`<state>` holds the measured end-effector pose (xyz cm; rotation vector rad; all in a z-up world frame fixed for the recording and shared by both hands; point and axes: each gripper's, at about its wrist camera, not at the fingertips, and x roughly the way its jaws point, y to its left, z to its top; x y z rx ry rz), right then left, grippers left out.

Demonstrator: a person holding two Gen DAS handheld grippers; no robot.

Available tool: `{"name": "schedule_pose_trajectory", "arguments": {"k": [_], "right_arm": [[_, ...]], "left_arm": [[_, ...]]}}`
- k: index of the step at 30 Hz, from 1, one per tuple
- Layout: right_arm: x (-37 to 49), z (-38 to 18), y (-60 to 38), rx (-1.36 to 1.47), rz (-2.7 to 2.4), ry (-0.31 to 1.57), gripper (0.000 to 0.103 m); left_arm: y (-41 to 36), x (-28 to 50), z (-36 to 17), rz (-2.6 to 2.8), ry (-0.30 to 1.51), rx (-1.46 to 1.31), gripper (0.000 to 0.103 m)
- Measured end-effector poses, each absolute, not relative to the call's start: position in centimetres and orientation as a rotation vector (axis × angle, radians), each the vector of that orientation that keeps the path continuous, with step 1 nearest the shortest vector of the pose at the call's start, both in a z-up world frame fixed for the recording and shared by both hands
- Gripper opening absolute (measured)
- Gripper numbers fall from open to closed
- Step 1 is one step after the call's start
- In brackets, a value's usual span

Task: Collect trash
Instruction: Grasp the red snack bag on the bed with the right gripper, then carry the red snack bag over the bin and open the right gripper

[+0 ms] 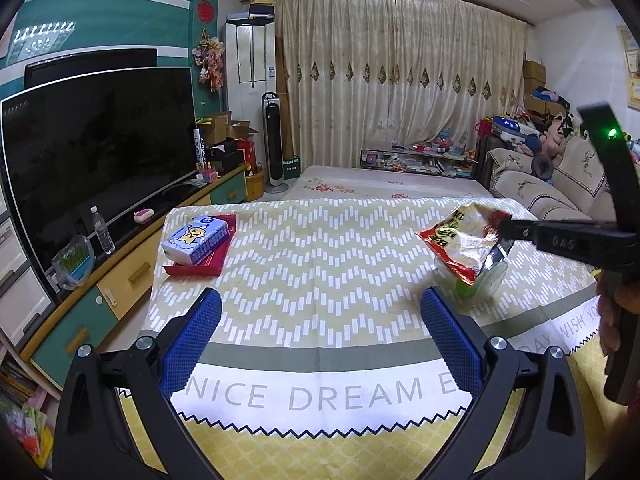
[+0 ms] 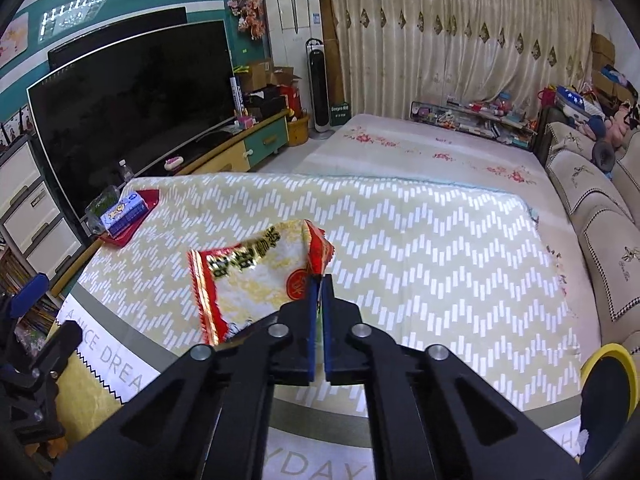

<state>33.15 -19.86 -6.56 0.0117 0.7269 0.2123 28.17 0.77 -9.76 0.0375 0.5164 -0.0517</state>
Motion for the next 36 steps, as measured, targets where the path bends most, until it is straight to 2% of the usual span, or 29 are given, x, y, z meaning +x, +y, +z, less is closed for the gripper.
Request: {"name": "schedule_pose_trajectory", "arguments": {"k": [19,28,36], "right_arm": [[27.9,-3.3,-25.5,0.040,0.127,0.619,0.001],[23.5,-3.6,-35.0,0.067,-0.102,0.602,0.001],[19.8,-6.8,-45.2,0.084,-0.397,0.668,0.002]], "left_arm": [[0.8,28.4,-10.0,-0.051,0.524,0.048,0.098],[0.8,28.5,-10.3,-0.051,0.531,0.056,0.098],[0.8,28.7,-10.4,-0.051,0.537,0.058,0.098]]}}
